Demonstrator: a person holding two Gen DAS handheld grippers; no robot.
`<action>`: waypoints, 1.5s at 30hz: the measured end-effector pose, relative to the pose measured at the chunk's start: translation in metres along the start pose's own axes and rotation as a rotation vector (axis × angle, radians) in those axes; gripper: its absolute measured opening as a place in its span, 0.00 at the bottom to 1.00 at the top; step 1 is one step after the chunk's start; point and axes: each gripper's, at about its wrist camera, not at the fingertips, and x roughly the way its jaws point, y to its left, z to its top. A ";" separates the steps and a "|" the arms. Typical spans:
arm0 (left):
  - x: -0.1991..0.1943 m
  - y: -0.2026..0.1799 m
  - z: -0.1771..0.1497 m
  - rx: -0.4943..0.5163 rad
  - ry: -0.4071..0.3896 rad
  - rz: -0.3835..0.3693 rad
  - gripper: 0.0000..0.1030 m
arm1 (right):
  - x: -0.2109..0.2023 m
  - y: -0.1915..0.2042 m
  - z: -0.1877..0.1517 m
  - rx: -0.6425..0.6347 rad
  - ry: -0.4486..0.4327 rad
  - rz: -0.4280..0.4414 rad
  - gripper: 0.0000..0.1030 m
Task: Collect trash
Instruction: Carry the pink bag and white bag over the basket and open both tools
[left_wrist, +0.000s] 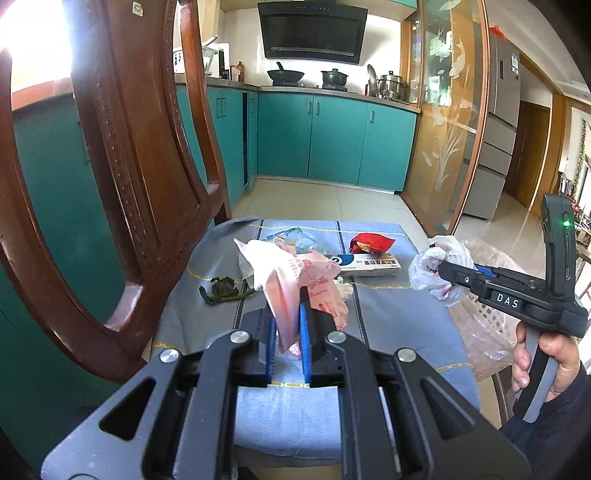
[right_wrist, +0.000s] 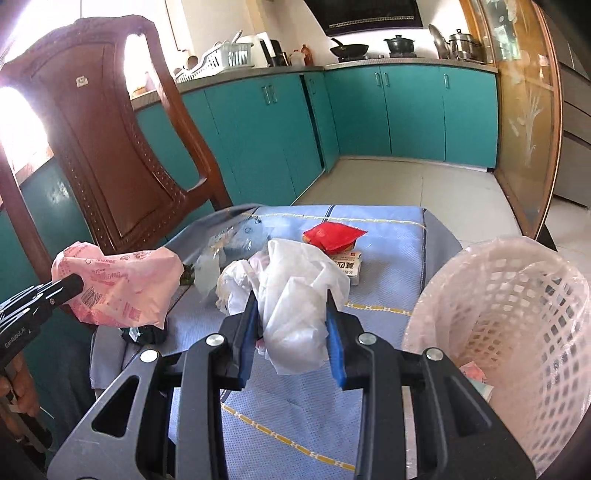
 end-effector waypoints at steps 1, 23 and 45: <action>-0.001 0.000 0.000 0.000 -0.002 -0.002 0.12 | -0.001 0.000 0.001 0.000 -0.006 0.001 0.32; 0.027 -0.120 0.035 0.098 -0.032 -0.396 0.11 | -0.094 -0.117 -0.011 0.250 -0.115 -0.533 0.33; 0.087 -0.199 -0.006 0.243 0.122 -0.447 0.68 | -0.102 -0.159 -0.029 0.504 -0.108 -0.455 0.82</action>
